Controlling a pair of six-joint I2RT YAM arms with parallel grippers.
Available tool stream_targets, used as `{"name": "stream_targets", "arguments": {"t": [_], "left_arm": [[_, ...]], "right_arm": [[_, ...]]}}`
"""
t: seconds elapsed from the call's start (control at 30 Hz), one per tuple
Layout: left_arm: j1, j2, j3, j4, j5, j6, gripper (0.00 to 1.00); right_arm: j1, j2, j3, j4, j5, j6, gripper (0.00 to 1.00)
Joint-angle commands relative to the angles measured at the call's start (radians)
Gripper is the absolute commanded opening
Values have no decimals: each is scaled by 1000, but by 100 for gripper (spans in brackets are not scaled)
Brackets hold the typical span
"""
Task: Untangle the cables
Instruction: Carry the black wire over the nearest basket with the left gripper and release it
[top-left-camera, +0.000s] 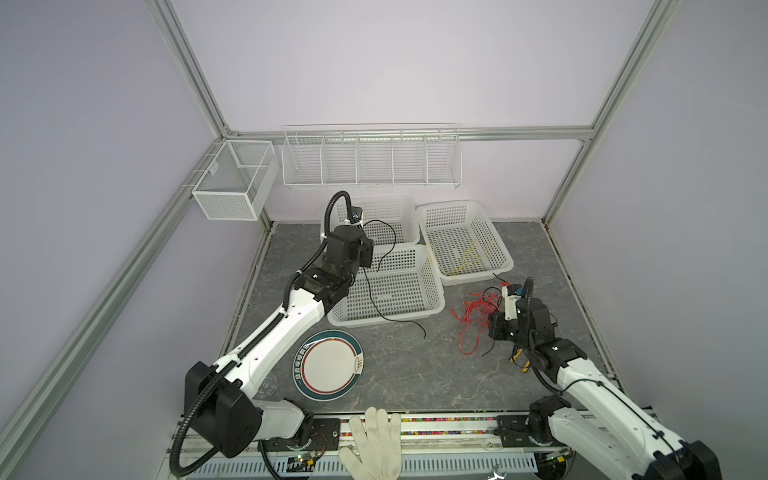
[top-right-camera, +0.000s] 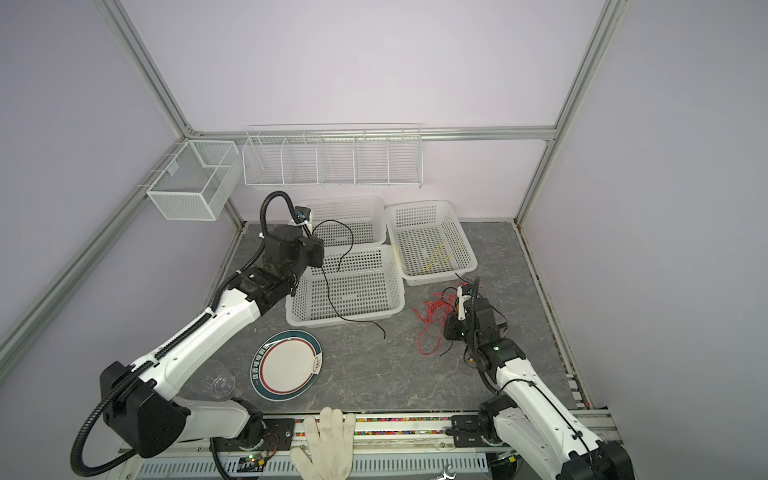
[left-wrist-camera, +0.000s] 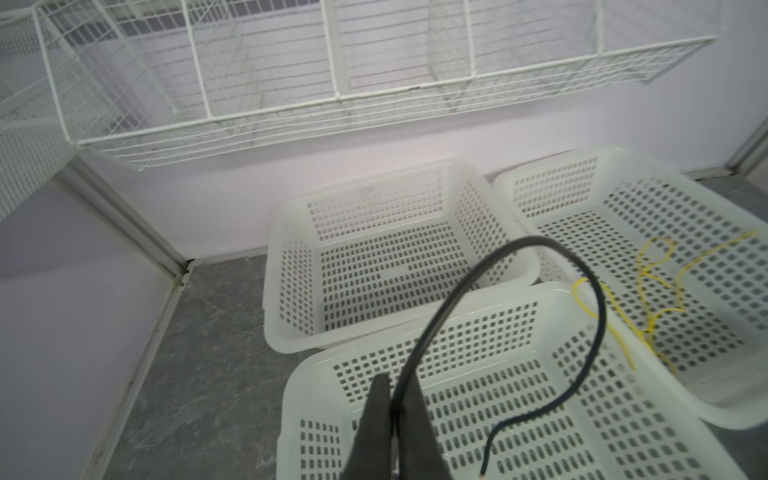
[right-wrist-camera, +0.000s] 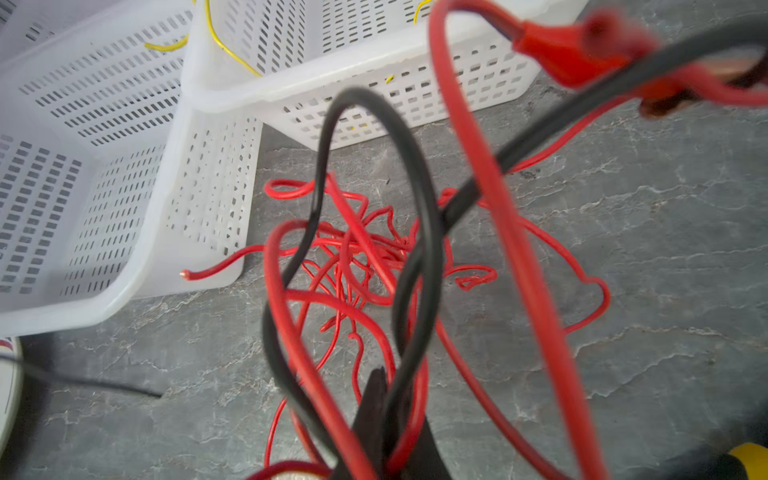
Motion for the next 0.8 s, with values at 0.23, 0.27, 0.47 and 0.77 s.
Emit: {"name": "stream_targets", "arguments": {"t": [0.23,0.27,0.47,0.77], "left_arm": [[13,85,-76,-77,78,24,0],[13,88,-91,-77,90,33,0],[14,155,-131,-124,71,39,0],[14,311,-2,-310,-11,-15,6]], "right_arm": [[6,8,18,4,-37,-37,8],[6,9,20,4,-40,-39,8],[6,48,27,33,-57,-36,9],[11,89,46,51,-83,-27,15]]}}
